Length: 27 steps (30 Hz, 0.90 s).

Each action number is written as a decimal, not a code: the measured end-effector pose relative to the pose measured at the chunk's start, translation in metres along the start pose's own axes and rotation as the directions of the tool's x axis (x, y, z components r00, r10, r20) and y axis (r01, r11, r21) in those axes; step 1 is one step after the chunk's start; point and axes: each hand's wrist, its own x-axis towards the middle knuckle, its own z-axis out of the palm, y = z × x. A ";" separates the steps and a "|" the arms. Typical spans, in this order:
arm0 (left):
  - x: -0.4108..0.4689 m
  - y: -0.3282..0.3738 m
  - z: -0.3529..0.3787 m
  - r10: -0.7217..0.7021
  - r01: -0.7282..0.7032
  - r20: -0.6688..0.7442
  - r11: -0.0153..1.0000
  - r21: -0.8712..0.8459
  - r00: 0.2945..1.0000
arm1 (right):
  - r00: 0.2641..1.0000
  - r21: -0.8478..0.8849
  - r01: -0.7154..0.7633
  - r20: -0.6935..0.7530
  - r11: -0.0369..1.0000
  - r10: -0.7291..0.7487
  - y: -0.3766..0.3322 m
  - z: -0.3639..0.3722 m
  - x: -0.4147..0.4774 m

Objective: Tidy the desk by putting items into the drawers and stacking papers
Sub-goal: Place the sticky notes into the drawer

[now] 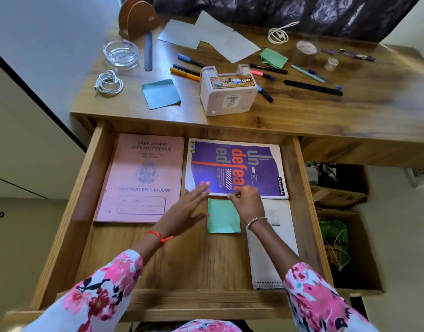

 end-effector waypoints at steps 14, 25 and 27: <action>0.074 -0.100 -0.163 -0.357 0.464 -0.352 0.837 0.291 0.865 | 0.899 0.058 0.393 -0.234 0.918 -0.371 -0.190 -0.030 0.116; 0.069 -0.139 -0.168 -0.440 0.496 -0.238 0.816 0.297 0.866 | 0.972 0.076 0.210 -0.124 0.975 -0.199 -0.234 -0.006 0.160; 0.069 -0.141 -0.168 -0.437 0.491 -0.233 0.822 0.289 0.869 | 0.981 0.116 0.172 -0.114 0.978 -0.159 -0.240 -0.003 0.166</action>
